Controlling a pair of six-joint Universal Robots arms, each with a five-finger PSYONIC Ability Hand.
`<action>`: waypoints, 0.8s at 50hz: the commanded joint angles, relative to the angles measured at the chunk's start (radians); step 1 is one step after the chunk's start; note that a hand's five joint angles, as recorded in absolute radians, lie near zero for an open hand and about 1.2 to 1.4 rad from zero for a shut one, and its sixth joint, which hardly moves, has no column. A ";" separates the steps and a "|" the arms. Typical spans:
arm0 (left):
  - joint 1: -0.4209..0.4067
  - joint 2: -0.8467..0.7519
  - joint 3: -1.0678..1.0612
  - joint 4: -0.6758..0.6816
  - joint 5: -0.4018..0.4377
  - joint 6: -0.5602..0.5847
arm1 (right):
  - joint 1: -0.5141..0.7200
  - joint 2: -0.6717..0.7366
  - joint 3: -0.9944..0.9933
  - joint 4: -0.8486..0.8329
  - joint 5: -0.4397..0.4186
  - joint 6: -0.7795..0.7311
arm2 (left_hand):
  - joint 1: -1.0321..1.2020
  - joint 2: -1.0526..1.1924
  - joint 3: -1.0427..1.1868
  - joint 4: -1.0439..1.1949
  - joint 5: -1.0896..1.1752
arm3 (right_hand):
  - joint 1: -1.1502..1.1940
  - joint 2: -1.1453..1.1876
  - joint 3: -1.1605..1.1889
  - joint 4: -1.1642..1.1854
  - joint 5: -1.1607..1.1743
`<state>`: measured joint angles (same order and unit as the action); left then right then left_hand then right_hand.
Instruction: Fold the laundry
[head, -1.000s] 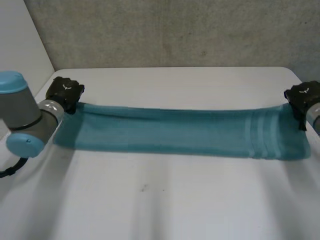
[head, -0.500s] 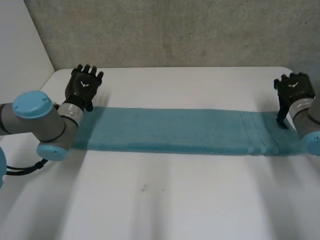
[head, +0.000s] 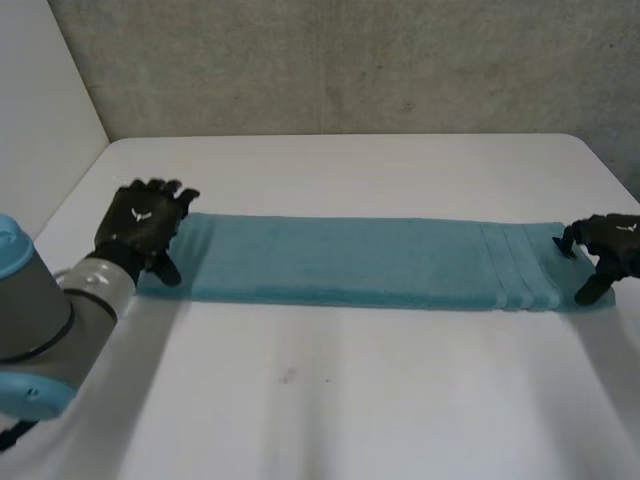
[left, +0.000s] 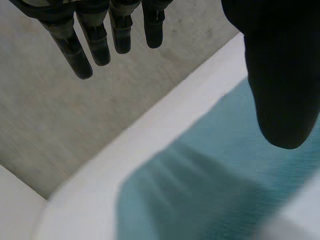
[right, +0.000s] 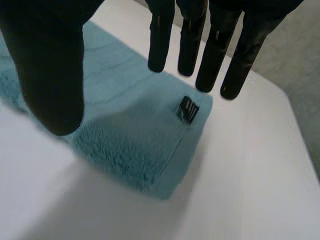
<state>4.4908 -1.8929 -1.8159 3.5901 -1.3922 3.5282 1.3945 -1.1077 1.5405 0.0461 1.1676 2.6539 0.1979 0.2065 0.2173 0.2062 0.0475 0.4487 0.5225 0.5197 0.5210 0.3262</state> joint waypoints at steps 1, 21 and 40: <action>-0.010 0.011 -0.037 -0.039 -0.002 -0.074 | -0.035 0.086 0.006 -0.101 -0.037 -0.032 | -0.023 -0.032 -0.043 -0.032 -0.047 | 0.323 0.249 0.252 0.250 0.271; -0.009 0.011 -0.042 -0.033 0.002 -0.074 | -0.069 0.127 -0.016 -0.114 -0.034 -0.063 | -0.023 -0.032 -0.043 -0.032 -0.047 | 0.784 0.710 0.713 0.712 0.732; 0.001 0.021 -0.042 -0.036 -0.002 -0.074 | -0.224 0.177 -0.174 -0.103 0.185 -0.144 | -0.023 -0.032 -0.043 -0.032 -0.047 | 0.948 0.874 0.877 0.875 0.896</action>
<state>4.4865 -1.8801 -1.8577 3.5557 -1.3924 3.4545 1.2580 -0.9256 1.4495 -0.0608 1.1942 2.5697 0.1980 0.2065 0.2173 0.2062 0.0478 0.9501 1.1807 1.1816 1.1917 0.9515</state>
